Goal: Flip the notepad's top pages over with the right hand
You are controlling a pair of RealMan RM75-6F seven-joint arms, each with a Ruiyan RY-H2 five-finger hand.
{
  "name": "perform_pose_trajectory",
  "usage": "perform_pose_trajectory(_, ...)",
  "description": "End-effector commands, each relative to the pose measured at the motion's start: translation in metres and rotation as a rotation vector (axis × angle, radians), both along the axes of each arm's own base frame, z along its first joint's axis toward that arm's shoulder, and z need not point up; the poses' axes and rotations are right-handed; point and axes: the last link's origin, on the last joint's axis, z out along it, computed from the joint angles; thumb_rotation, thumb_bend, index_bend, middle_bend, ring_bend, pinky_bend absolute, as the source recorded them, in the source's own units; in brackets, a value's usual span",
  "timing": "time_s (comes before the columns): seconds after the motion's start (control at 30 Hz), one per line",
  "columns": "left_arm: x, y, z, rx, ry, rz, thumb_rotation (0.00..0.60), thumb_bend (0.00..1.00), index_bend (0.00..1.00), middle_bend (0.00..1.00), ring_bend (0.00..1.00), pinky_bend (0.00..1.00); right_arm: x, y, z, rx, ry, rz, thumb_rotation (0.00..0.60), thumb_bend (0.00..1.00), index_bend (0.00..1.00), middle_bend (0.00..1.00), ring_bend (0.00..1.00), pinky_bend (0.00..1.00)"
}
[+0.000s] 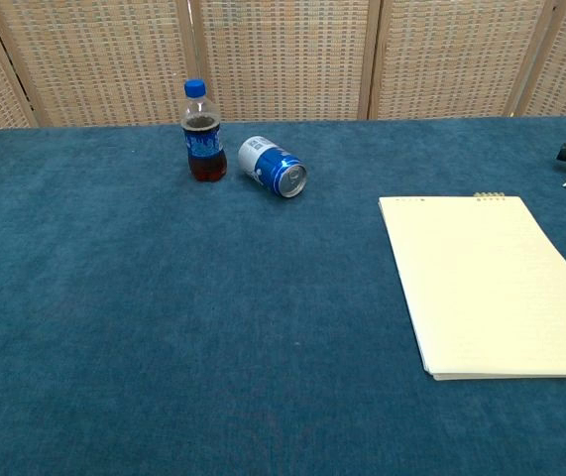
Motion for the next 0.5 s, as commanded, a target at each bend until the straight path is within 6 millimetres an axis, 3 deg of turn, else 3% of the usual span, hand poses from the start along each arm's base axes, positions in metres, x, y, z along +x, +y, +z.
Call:
perform_pose_trajectory(0.03,0.0,0.0,0.001,0.0,-0.002,0.002,0.6,0.0,0.0,0.0,0.0,0.0,0.0,0.0,-0.002,0.005,0.007,0.001,0.6,0.0,0.0,0.0,0.0,0.0)
perform_pose_trajectory(0.37,0.001,-0.003,0.001,0.007,-0.009,-0.011,0.6,0.0,0.0,0.0,0.0,0.0,0.001,-0.009,-0.029,0.122,0.057,0.04,0.6,0.0,0.0,0.0,0.0,0.0)
perform_pose_trajectory(0.43,0.001,-0.001,0.001,0.004,-0.01,-0.006,0.6,0.0,0.0,0.0,0.0,0.0,0.001,-0.018,-0.041,0.166,0.074,0.089,0.6,0.06,0.0,0.0,0.0,0.0)
perform_pose_trajectory(0.5,0.001,0.0,0.001,0.006,-0.009,-0.002,0.6,0.0,0.0,0.0,0.0,0.0,0.002,-0.026,-0.051,0.2,0.077,0.135,0.6,0.22,0.0,0.0,0.0,0.0)
